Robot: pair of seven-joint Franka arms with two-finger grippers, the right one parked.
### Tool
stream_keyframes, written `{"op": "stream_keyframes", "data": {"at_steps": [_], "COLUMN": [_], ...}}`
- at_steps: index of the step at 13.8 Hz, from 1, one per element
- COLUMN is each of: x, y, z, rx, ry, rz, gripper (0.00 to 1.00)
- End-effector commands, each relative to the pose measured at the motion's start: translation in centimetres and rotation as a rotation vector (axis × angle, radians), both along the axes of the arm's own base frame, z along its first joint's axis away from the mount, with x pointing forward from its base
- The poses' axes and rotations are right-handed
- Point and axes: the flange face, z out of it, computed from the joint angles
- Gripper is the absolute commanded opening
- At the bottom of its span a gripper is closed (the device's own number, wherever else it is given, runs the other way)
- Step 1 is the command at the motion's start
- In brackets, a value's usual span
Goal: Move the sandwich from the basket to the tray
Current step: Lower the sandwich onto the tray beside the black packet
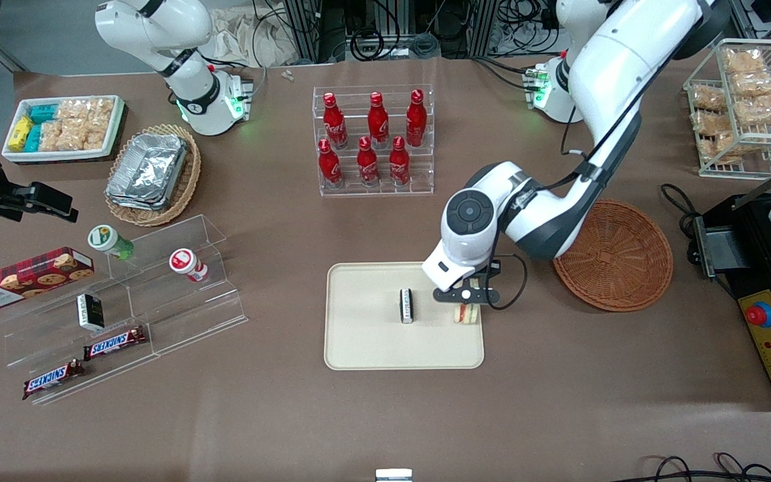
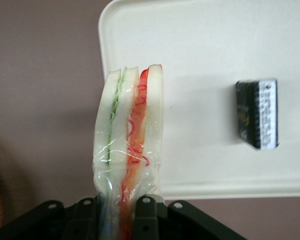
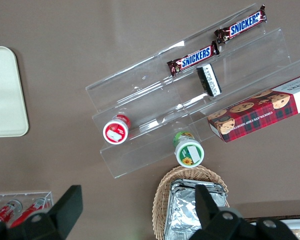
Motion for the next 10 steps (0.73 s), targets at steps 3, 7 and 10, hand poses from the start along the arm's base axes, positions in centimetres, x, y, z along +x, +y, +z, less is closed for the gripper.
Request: {"op": "stream_keyframes", "data": {"at_steps": [3,7,10], "x": [0.9,1.0,1.6], "y": [-0.6,-0.5,-0.5], "z": [-3.7,-6.5,-7.4], "rx": [0.007,0.035,-0.018], "ry": [-0.016,-0.038,-0.059], "rz": [-0.008,0.012,0.017], "gripper": [0.00,0.00,0.83]}}
